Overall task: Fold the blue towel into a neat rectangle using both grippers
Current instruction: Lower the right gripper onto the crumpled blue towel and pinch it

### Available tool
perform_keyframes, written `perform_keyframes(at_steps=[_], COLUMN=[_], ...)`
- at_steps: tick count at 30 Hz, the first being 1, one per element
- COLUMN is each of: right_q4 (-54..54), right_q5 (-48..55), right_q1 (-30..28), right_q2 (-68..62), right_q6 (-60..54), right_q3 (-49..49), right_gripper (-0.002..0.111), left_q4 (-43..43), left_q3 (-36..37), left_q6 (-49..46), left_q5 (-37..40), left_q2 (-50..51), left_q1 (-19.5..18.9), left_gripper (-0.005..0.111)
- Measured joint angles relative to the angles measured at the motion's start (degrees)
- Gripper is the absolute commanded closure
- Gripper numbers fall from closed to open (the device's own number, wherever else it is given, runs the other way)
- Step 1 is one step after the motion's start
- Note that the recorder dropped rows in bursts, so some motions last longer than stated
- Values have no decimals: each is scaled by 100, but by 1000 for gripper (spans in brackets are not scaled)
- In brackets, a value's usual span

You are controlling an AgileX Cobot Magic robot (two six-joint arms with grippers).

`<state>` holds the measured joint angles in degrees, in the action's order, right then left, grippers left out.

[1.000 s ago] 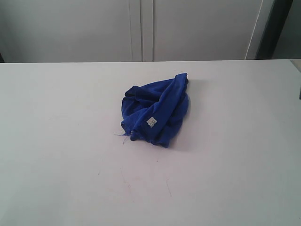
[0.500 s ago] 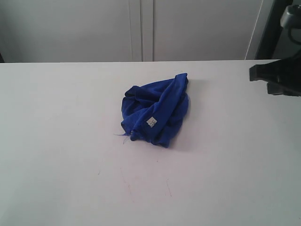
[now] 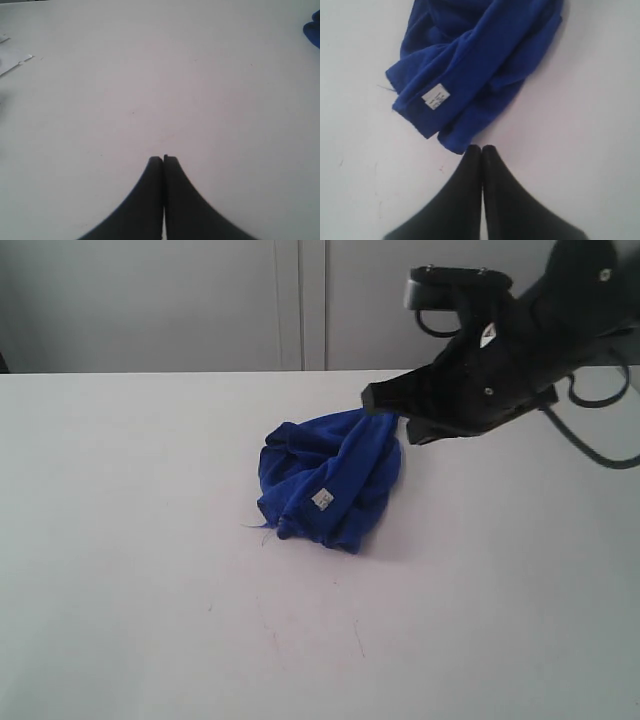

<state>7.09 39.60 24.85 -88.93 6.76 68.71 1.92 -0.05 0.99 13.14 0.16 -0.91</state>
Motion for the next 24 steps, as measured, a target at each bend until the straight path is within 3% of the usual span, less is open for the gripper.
perform_keyframes(at_steps=[15, 24], right_q4=[-1123, -1985], right_q5=[584, 894], right_q1=[1343, 1789], right_q2=[-1327, -2287], right_q6=[1290, 1909], right_q3=[1237, 1963], right_gripper=[108, 106], left_q4=[0, 0], left_q3=[0, 0], left_q6=[0, 0], left_q5=[0, 0], left_q2=[0, 0], left_q1=[0, 0], left_gripper=[107, 107])
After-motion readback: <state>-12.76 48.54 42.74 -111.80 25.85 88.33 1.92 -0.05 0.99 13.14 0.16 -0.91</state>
